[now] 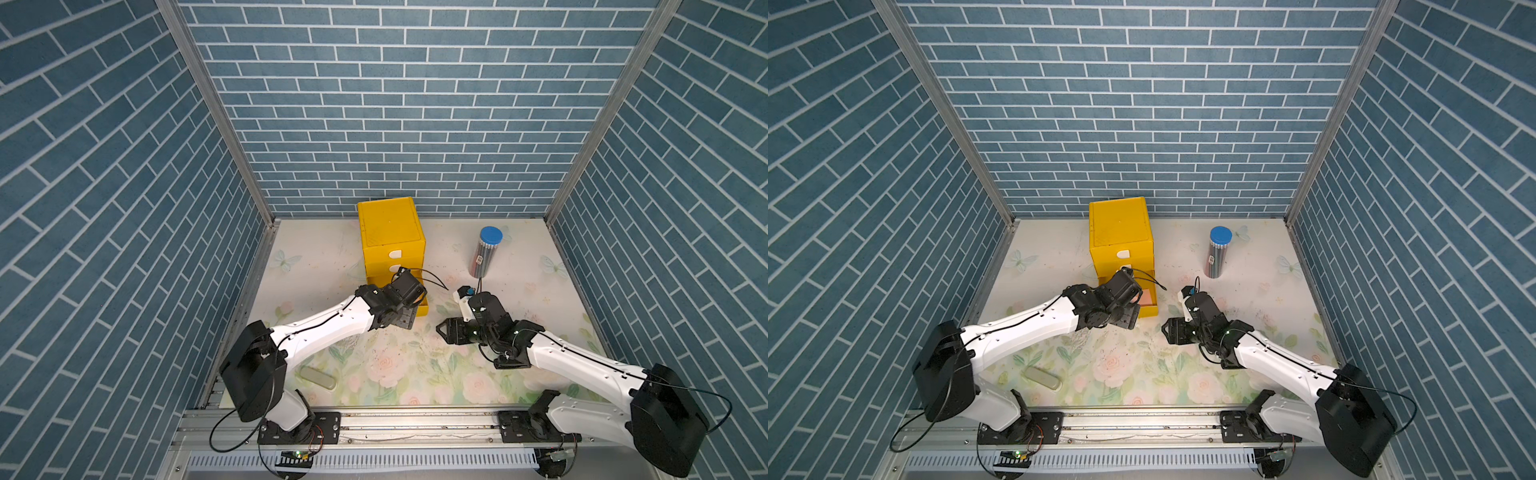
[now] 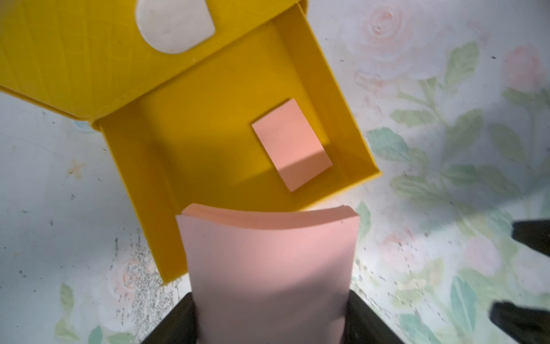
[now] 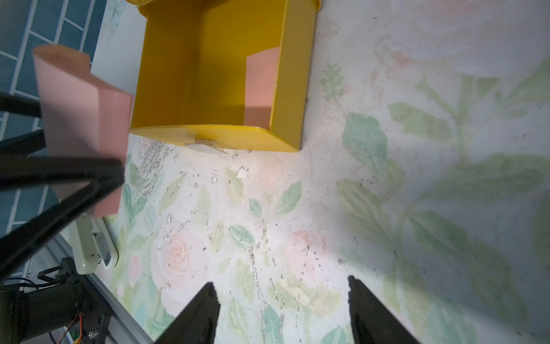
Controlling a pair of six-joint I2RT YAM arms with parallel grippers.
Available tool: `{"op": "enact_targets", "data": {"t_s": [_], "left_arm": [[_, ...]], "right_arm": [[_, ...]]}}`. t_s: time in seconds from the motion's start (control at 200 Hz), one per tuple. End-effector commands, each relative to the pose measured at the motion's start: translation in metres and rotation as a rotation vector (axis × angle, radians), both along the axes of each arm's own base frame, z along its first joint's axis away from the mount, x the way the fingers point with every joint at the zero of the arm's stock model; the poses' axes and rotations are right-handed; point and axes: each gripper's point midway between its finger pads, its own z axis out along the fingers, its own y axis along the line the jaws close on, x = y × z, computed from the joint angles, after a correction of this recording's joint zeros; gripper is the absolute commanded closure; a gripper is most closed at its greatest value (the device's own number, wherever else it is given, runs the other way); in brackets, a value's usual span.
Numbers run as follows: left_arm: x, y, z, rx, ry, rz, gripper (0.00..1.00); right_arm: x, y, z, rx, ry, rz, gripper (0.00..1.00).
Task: Please put the sticky notes in the drawer by color
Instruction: Place the sticky notes in the drawer.
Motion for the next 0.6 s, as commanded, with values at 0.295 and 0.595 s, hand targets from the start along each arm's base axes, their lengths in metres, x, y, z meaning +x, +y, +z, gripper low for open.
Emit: {"op": "enact_targets", "data": {"t_s": [0.295, 0.595], "left_arm": [[0.059, 0.016, -0.014, 0.086, -0.05, 0.101, 0.23], [0.066, 0.022, -0.044, 0.163, -0.051, 0.121, 0.22]], "right_arm": [[-0.001, -0.001, 0.007, 0.0, -0.013, 0.012, 0.29], [0.002, 0.004, 0.009, 0.003, -0.015, 0.026, 0.29]]}}
